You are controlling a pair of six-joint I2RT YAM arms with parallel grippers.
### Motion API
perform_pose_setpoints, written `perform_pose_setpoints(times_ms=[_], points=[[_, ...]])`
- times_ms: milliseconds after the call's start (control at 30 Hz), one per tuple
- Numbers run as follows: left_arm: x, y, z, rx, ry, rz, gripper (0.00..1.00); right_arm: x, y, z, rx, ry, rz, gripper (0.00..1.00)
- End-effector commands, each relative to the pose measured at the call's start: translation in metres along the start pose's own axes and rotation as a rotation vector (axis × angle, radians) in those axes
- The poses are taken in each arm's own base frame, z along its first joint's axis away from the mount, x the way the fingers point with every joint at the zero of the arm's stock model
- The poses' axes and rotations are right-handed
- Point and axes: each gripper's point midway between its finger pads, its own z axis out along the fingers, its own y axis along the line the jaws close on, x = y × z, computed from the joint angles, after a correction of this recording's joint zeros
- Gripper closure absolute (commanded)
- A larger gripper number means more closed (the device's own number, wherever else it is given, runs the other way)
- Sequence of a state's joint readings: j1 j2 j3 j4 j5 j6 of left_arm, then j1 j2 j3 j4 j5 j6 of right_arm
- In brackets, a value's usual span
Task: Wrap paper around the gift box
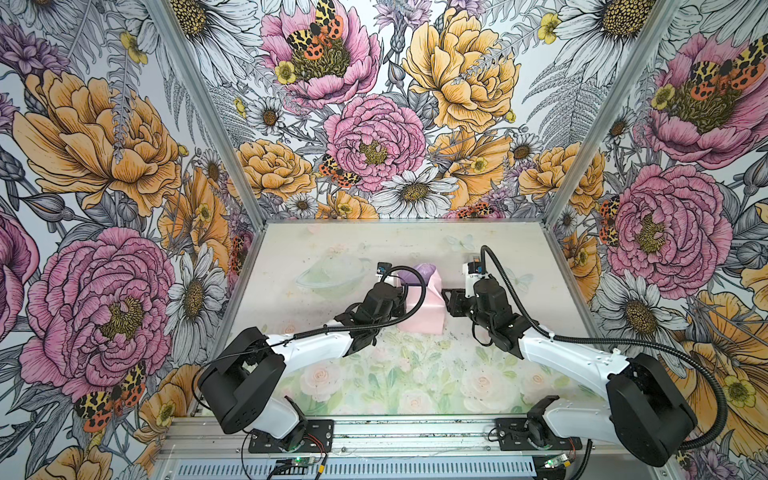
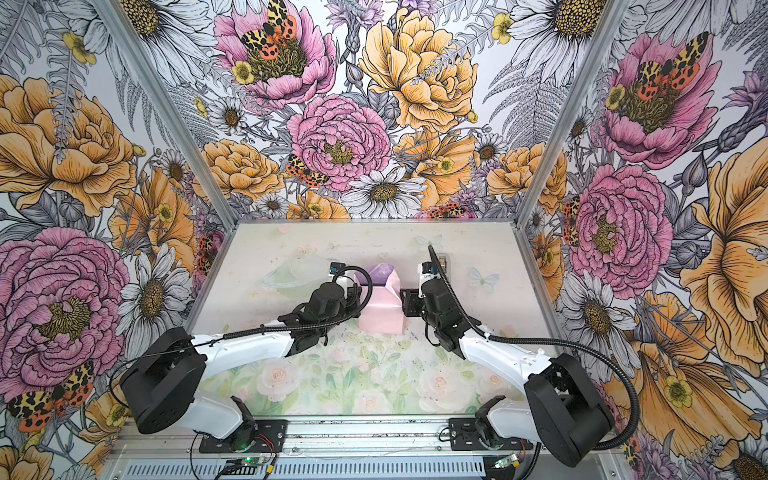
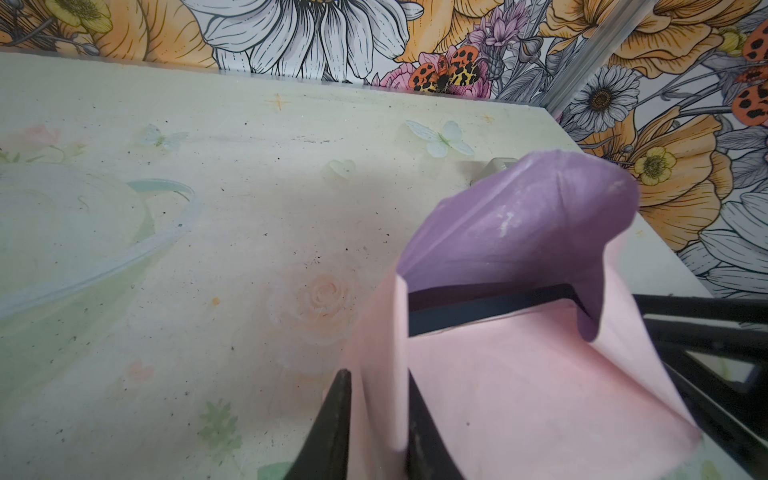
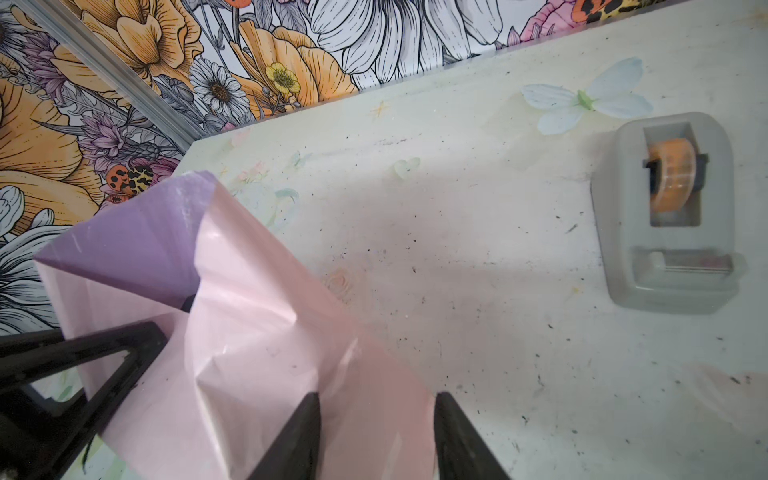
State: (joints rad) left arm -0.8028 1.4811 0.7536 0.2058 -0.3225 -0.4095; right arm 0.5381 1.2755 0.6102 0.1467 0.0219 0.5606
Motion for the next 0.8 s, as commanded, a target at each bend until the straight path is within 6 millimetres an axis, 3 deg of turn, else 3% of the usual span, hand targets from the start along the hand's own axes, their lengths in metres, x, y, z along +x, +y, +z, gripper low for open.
perform_pose_setpoints(times_ms=[0,300,500,767], points=[[-0.009,-0.006,-0.001,0.004,-0.018,0.019,0.79,-0.006,-0.002,0.0,0.008,-0.033,0.0,0.52],[-0.008,-0.006,-0.001,0.003,-0.017,0.02,0.79,-0.02,-0.008,0.008,0.033,-0.046,-0.003,0.5],[-0.008,-0.006,-0.001,0.001,-0.017,0.022,0.79,-0.02,0.001,0.016,-0.013,-0.033,-0.025,0.5],[-0.008,-0.005,-0.001,-0.003,-0.019,0.025,0.79,-0.015,0.011,0.008,-0.084,-0.03,-0.069,0.49]])
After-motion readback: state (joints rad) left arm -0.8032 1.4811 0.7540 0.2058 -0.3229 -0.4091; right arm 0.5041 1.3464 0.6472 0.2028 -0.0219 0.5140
